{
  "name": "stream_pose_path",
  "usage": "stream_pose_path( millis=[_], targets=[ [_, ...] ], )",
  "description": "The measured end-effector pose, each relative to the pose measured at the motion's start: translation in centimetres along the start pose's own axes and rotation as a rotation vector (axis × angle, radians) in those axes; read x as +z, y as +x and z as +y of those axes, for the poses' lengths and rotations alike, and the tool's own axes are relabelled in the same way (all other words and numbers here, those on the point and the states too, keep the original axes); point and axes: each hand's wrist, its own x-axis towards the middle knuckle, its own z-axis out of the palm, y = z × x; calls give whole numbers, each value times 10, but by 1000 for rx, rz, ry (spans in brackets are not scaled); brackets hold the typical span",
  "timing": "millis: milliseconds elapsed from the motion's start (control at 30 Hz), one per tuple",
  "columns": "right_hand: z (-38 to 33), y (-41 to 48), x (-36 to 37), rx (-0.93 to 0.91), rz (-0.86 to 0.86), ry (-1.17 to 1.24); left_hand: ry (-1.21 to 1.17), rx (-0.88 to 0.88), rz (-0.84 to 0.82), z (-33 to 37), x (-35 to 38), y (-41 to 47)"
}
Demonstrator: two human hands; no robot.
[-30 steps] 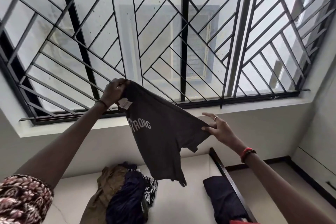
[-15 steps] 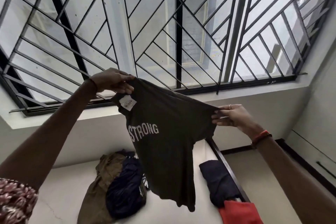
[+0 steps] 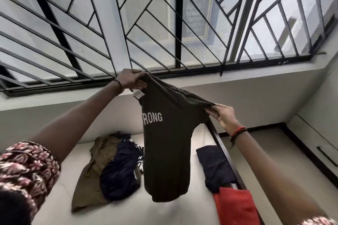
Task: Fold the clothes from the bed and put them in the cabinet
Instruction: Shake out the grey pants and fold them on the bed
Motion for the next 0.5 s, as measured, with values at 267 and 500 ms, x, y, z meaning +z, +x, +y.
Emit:
stream_pose_path(
  millis=[267, 500],
  targets=[
    [-20, 31, 11, -232, 4, 71, -166, 229, 119, 4, -8, 35],
    [29, 11, -14, -273, -20, -55, -267, 251, 118, -79, 0, 0]
  ],
)
